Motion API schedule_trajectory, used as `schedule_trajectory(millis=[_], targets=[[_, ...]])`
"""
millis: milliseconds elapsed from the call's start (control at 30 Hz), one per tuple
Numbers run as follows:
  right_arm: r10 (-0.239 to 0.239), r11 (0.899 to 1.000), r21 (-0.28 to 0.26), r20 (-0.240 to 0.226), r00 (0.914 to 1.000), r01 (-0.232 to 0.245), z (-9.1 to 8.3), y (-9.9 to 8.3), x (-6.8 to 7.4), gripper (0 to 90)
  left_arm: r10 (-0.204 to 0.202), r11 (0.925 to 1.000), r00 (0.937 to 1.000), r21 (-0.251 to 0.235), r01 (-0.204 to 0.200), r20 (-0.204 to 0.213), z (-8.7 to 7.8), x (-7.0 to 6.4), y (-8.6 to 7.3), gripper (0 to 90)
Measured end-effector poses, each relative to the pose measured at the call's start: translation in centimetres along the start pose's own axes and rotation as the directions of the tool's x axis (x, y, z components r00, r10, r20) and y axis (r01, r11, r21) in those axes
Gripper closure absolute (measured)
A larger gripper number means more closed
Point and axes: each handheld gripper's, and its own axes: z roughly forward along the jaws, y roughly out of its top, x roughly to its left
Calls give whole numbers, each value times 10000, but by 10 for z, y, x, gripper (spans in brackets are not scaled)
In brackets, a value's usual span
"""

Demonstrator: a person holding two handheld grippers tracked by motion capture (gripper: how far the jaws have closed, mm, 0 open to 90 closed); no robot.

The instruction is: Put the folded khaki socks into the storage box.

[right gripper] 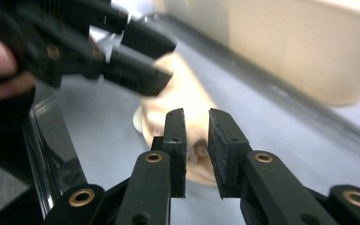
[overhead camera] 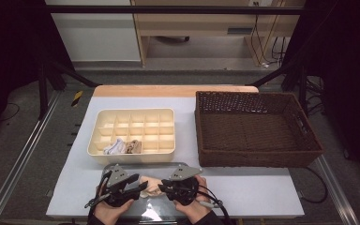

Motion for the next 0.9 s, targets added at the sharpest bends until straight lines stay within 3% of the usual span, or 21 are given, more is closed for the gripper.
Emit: schedule_trajectory(millis=[100,300,400,533,667,800,900], targets=[[251,9989,-397,116,9996,-246,-3,2,0,761,38,10000,10000,72,-39,11,0,-3,-2,520],[273,9992,271,262,9993,-281,11,-13,1,772,115,9998,9998,182,-118,160,3,-5,-3,497],[483,9988,50,149,9987,-484,11,-20,-1,790,53,10000,9998,65,-54,217,3,-5,-3,470],[563,9984,-1,171,9983,-563,11,-23,-1,798,-330,9993,9984,-157,337,448,5,-4,-1,431],[582,9983,-23,183,9981,-581,12,-23,-1,798,-242,9997,9976,103,236,651,13,-6,0,423],[654,9979,-44,115,9978,-653,11,-25,-2,799,-304,9994,9965,189,290,785,15,-8,0,464],[669,9977,-70,122,9977,-668,11,-25,-2,799,-233,9994,9952,270,208,947,15,-11,-1,548]])
